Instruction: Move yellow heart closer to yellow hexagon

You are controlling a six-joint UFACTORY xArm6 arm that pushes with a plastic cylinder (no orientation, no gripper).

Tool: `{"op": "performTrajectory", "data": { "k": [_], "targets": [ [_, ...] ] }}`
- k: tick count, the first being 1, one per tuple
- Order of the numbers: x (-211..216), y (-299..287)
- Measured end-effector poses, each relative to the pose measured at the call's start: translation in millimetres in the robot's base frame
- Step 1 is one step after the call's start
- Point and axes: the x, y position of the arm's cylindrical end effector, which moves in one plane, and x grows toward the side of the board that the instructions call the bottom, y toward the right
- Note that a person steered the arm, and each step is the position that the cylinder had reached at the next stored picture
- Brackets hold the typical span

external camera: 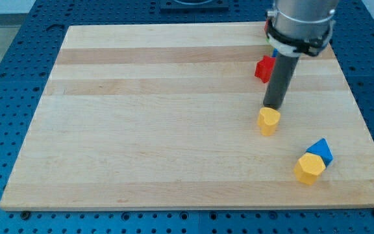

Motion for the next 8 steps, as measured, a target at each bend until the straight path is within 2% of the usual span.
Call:
{"op": "performTrajectory", "data": {
  "k": [1,2,4,5,6,7,8],
  "targets": [
    [-14.7,-38.7],
    [13.9,-59.6],
    [88.1,-40.1],
    [68.1,-53.6],
    [16.4,-68.7],
    [1.3,-56.7],
    [25.8,-42.7]
  ]
}}
